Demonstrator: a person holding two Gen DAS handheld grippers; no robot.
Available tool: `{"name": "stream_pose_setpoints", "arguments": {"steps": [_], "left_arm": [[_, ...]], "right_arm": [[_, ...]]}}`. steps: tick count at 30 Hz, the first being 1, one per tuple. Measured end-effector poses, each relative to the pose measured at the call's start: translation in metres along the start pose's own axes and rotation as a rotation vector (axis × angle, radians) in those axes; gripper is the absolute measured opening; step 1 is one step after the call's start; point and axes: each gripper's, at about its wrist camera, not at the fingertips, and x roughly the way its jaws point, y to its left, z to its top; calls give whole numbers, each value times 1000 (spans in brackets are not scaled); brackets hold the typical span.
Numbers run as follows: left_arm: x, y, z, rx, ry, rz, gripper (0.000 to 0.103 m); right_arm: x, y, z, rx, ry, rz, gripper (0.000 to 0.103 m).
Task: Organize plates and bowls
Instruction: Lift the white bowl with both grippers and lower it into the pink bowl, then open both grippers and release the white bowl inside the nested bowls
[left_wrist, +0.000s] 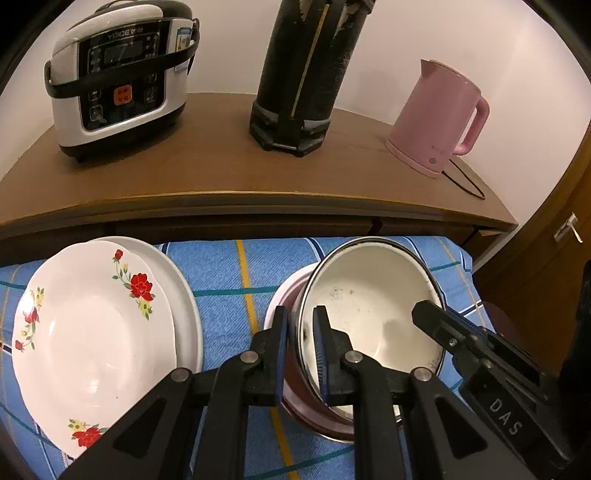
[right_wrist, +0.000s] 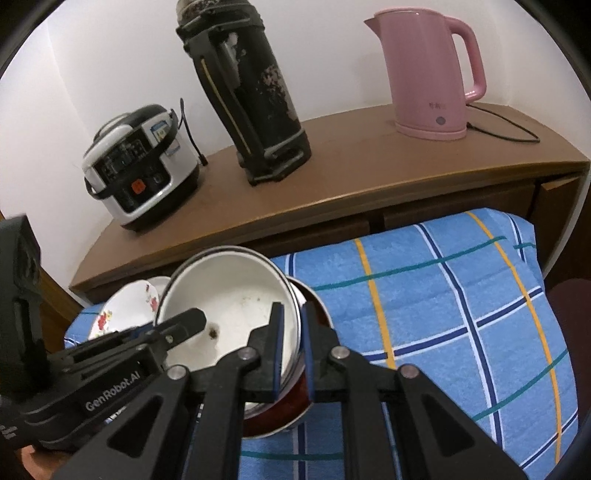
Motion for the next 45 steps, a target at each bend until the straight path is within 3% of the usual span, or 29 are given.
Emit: {"name": "stream_pose_setpoints", "arguments": {"steps": [9, 13, 20, 26, 35, 42, 45], "left_arm": [[0, -6, -1, 26, 13, 21, 15], [-2, -8, -1, 31, 22, 33, 16], [0, -5, 5, 34, 59, 31, 16], [1, -16, 4, 119, 75, 75, 16], [-2, -20, 11, 205, 114, 77, 19], [-11, -12, 20, 168, 142, -30, 26], [-21, -9, 23, 177, 83, 46, 33]], "right_arm": [[-4, 3, -8, -33, 39, -54, 11], [-7, 5, -11, -48, 55, -71, 17], [-3, 2, -11, -41, 38, -87, 18], [4, 0, -9, -48, 42, -102, 21], [19, -6, -13, -38, 59, -89, 24], [27, -11, -12, -44, 74, -130, 41], [31, -11, -13, -46, 88, -144, 42]]}}
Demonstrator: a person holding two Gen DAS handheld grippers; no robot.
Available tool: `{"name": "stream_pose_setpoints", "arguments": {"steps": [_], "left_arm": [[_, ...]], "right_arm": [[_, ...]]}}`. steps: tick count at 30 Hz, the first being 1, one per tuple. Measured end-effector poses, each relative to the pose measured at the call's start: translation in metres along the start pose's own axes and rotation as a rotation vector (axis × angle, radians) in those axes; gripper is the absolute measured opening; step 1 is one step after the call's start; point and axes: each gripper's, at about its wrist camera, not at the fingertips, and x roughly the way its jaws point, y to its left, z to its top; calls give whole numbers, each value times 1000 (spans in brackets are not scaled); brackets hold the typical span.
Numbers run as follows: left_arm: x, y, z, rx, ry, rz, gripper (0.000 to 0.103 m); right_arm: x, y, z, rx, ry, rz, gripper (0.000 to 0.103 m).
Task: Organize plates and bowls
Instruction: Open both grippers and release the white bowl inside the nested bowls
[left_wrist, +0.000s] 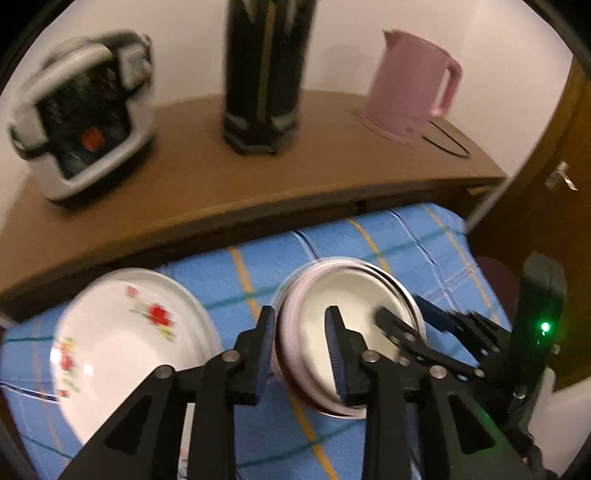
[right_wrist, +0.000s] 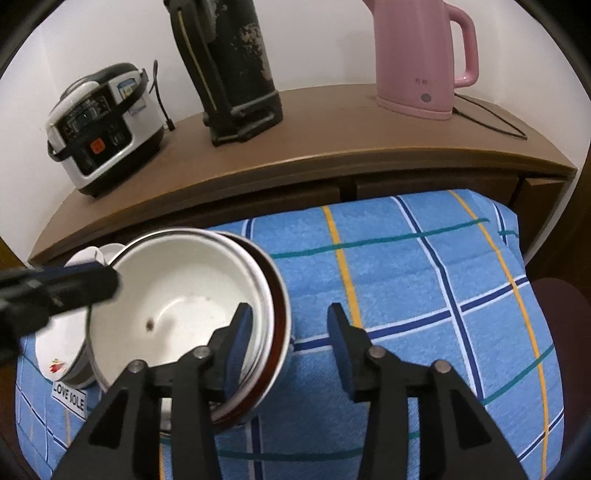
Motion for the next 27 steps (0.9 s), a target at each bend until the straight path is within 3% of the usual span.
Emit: {"name": "stream_pose_setpoints", "arguments": {"steps": [4, 10, 12, 15, 18, 20, 27], "left_arm": [[1, 5, 0, -17, -6, 1, 34], [-8, 7, -5, -43, -95, 1, 34], [-13, 11, -12, -65, -145, 53, 34], [-16, 18, -23, -96, -183, 100, 34], [-15, 20, -34, -114, -196, 139, 34], [-15, 20, -40, -123, -193, 145, 34], [-21, 9, -59, -106, -196, 161, 34]], "right_arm": [[3, -3, -1, 10, 1, -1, 42], [-6, -2, -1, 36, -54, 66, 45], [-21, 0, -1, 37, -122, 61, 49], [-41, 1, -1, 37, -196, 31, 64], [-58, 1, -5, 47, -246, 26, 68], [-69, 2, -9, 46, -271, 26, 76], [-90, 11, -31, 26, -291, 28, 76]]}}
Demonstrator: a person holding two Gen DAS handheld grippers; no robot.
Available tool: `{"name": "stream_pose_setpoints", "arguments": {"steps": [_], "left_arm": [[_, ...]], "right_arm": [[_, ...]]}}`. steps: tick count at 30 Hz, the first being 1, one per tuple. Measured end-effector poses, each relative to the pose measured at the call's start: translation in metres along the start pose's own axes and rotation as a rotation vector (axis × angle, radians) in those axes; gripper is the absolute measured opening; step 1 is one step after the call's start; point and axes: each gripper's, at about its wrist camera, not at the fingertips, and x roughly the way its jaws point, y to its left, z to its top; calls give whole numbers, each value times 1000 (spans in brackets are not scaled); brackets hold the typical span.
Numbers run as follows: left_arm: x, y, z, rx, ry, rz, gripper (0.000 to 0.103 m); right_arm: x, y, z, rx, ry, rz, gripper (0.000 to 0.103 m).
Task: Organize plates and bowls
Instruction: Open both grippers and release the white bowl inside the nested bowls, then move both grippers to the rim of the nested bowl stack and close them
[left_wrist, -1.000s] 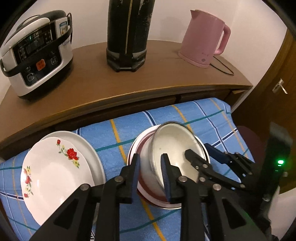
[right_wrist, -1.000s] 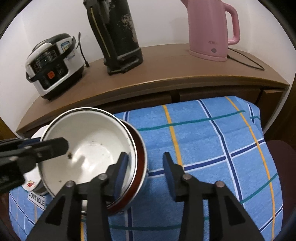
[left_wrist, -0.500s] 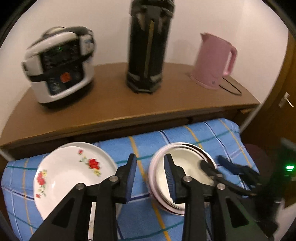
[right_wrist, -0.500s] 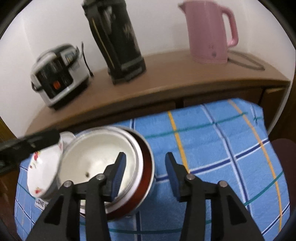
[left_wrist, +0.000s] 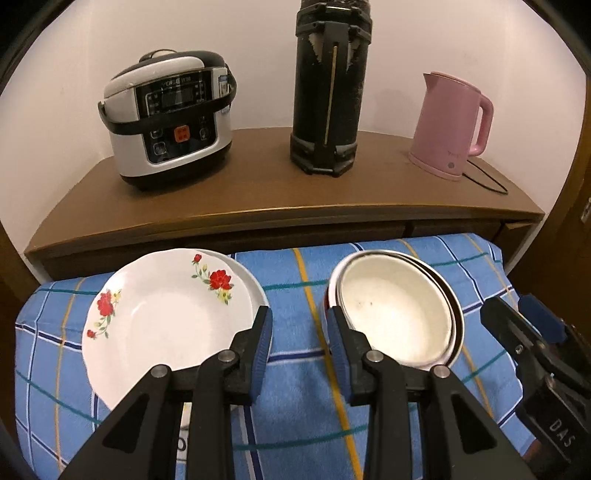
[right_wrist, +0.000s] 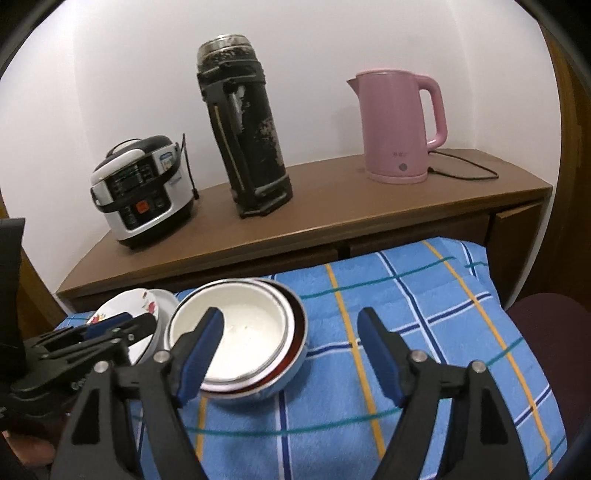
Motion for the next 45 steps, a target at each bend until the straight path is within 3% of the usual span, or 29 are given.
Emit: {"name": "stream_pose_setpoints", "arguments": {"steps": [12, 15, 35, 39, 45], "left_arm": [[-17, 1, -26, -3, -9, 18, 34], [-19, 0, -29, 5, -11, 28, 34], [-15, 14, -36, -67, 21, 74, 35], [-9, 12, -35, -47, 28, 110, 35], [-1, 13, -37, -66, 42, 87, 35]], "right_arm": [[-32, 0, -19, 3, -4, -18, 87], [-38, 2, -23, -4, -3, -26, 93], [-46, -11, -27, 27, -9, 5, 96], [-47, -15, -25, 29, -25, 21, 96], [-43, -18, -21, 14, -36, 8, 96]]}}
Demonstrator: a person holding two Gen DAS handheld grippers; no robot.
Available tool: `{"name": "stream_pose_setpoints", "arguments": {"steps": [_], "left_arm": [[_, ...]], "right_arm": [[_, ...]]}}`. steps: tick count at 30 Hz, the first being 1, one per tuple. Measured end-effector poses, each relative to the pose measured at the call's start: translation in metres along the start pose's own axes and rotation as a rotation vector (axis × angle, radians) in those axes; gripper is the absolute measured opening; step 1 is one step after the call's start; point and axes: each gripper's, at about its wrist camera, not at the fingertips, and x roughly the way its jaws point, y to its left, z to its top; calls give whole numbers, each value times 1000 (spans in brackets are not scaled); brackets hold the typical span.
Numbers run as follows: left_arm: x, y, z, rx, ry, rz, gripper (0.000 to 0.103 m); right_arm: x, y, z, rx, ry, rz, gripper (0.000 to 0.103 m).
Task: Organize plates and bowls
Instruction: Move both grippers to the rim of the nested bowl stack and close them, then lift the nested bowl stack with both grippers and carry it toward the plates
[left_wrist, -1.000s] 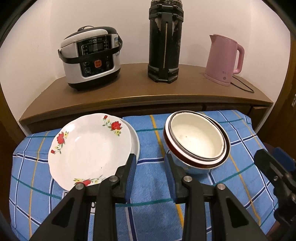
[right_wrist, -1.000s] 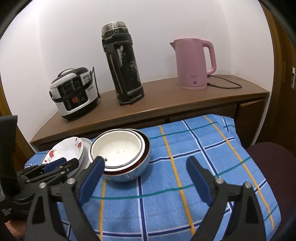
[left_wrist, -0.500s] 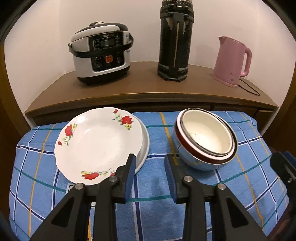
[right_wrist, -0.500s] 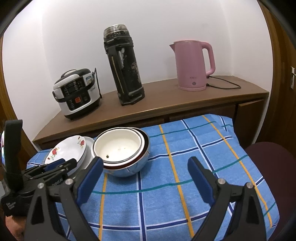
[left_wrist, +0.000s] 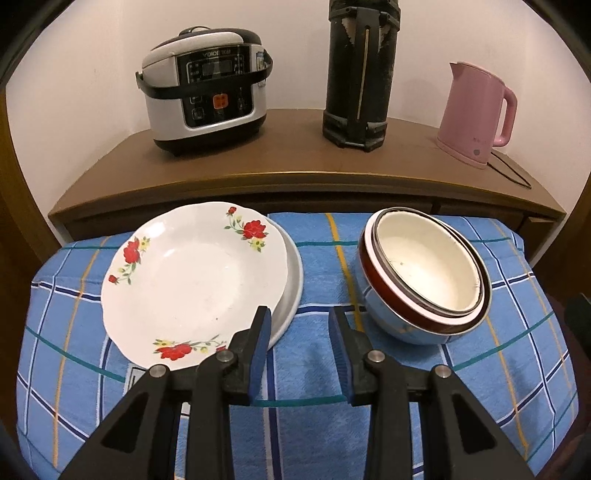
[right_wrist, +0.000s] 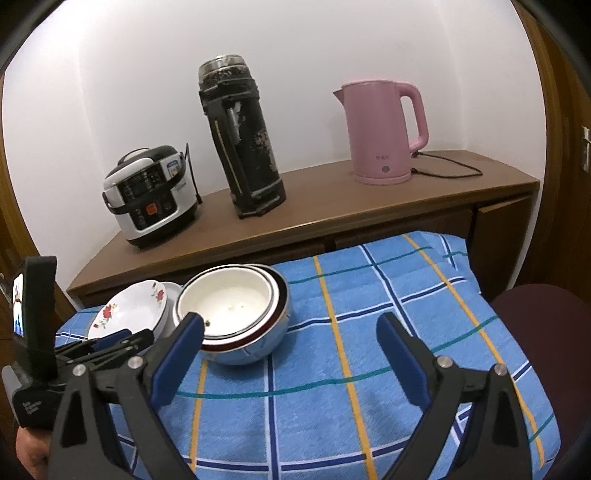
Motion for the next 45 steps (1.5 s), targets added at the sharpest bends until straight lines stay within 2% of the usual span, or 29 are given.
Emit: {"name": "stream_pose_setpoints", "arguments": {"steps": [8, 14, 21, 25, 28, 31, 36, 42, 45], "left_arm": [[-2, -1, -2, -4, -22, 12, 35], [-4, -2, -1, 7, -43, 26, 35], [-6, 6, 10, -51, -72, -48, 35], [-1, 3, 21, -53, -78, -41, 35], [9, 1, 28, -73, -57, -88, 35], [18, -1, 35, -99, -43, -135, 35], [33, -3, 45, -143, -32, -164, 35], [45, -4, 52, -155, -2, -180, 35], [48, 6, 55, -204, 26, -252, 35]], "right_arm": [[1, -4, 0, 14, -12, 8, 96], [1, 0, 1, -27, -8, 5, 98], [10, -1, 8, -42, -5, 34, 97], [26, -3, 14, -28, 16, 43, 89], [44, -5, 17, 1, 52, 63, 77], [62, -7, 16, 22, 93, 75, 76], [86, -10, 13, 46, 152, 90, 76], [106, -7, 12, 43, 207, 103, 67], [112, -4, 11, 39, 228, 112, 66]]}}
